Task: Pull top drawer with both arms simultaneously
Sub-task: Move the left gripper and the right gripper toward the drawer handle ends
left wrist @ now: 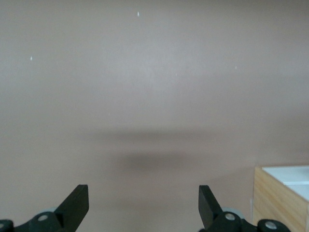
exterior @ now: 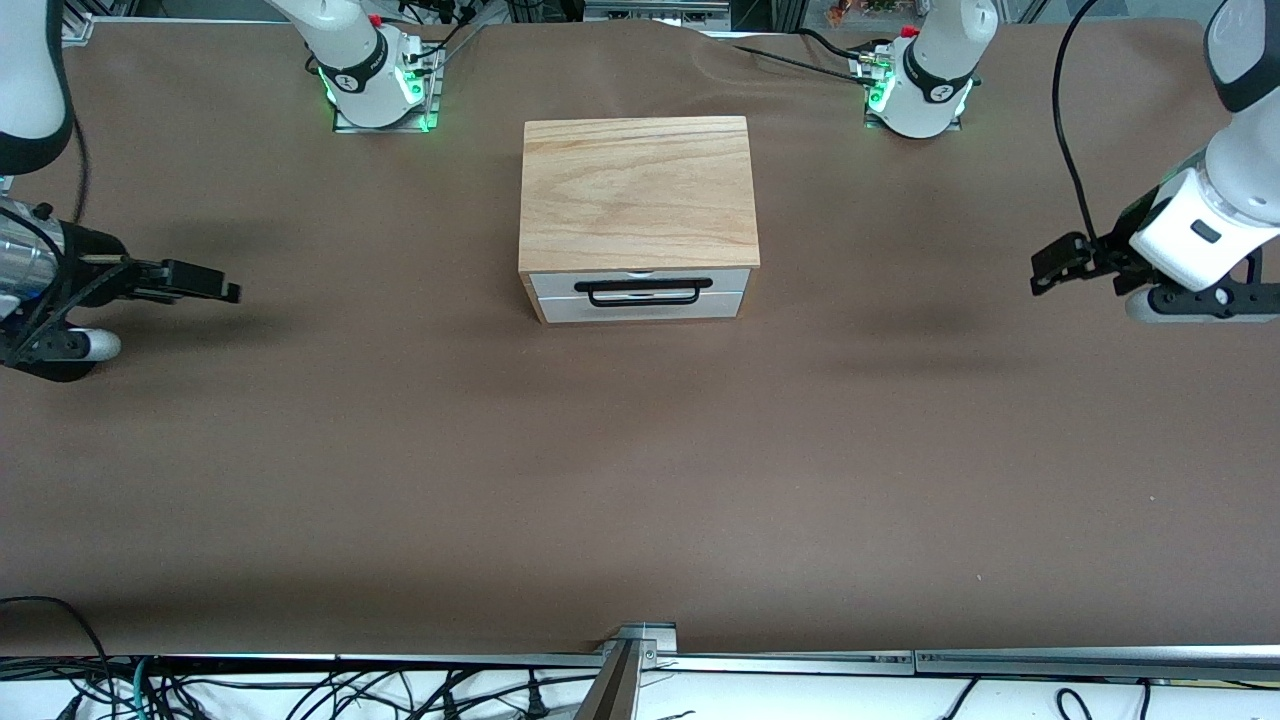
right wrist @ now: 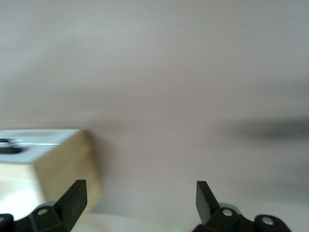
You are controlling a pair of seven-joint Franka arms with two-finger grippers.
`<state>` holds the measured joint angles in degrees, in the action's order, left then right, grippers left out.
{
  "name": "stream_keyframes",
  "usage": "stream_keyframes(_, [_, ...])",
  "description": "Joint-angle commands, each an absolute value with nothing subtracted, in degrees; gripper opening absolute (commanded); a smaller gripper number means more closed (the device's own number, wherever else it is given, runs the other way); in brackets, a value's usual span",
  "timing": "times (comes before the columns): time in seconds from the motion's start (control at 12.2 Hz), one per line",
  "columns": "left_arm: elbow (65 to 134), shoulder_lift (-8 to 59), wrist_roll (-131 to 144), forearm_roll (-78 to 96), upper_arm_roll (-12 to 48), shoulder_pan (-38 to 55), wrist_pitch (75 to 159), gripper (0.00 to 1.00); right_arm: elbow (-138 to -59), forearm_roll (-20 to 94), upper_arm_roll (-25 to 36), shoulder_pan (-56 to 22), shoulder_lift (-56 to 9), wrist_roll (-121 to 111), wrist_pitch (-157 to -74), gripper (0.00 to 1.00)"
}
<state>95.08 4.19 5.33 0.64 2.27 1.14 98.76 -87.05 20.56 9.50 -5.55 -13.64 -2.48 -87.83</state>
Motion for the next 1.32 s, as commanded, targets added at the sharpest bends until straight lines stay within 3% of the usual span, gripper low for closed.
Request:
stream_keyframes(0.0, [95.4, 7.5, 5.3, 1.2, 2.4, 1.5, 104.1, 1.00, -88.1, 31.2, 9.5, -5.4, -16.2, -3.5, -90.4, 1.00])
stream_keyframes(0.25, [102.3, 10.1, 4.7, 11.0, 2.9, 1.4, 114.2, 1.00, -88.2, 46.5, 9.5, -5.4, -22.5, -8.5, -90.5, 1.00])
stream_keyframes(0.49, [112.0, 11.9, -0.7, 22.9, 8.2, 1.4, 129.9, 1.00, -92.6, 63.1, 9.4, -6.5, -29.0, -21.4, -91.8, 1.00])
stream_keyframes(0.66, [112.9, 14.1, -5.8, 34.0, 9.7, 1.4, 130.9, 1.00, -95.1, 68.0, 9.4, -8.8, -32.8, -29.8, -91.1, 1.00])
stream_keyframes(1.23, [120.0, 22.7, -55.2, 74.0, 10.3, 1.1, 126.1, 1.00, -102.7, 82.6, 9.4, -17.6, -35.1, -41.7, -94.8, 1.00])
